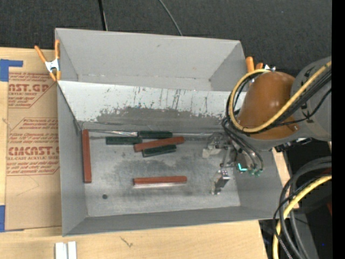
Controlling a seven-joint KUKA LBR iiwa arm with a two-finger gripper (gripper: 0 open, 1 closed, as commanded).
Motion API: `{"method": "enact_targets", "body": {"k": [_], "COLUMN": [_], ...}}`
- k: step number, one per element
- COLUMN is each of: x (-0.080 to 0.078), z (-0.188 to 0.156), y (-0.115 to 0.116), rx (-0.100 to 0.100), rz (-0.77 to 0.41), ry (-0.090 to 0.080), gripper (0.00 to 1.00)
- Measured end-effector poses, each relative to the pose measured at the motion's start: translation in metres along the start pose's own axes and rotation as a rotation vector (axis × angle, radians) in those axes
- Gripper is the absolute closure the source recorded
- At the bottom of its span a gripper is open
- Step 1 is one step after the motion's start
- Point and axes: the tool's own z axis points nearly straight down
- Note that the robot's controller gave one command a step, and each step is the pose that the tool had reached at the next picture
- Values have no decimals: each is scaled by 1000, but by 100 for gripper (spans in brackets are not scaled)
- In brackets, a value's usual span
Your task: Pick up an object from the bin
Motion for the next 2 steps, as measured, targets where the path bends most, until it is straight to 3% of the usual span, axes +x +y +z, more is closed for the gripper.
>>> {"method": "enact_targets", "body": {"k": [1,2], "x": [-2,-31], "z": [-4,74], "y": [0,79], "rx": [1,4], "rz": [-1,-294], "ry": [-8,-6], "gripper": [0,100]}}
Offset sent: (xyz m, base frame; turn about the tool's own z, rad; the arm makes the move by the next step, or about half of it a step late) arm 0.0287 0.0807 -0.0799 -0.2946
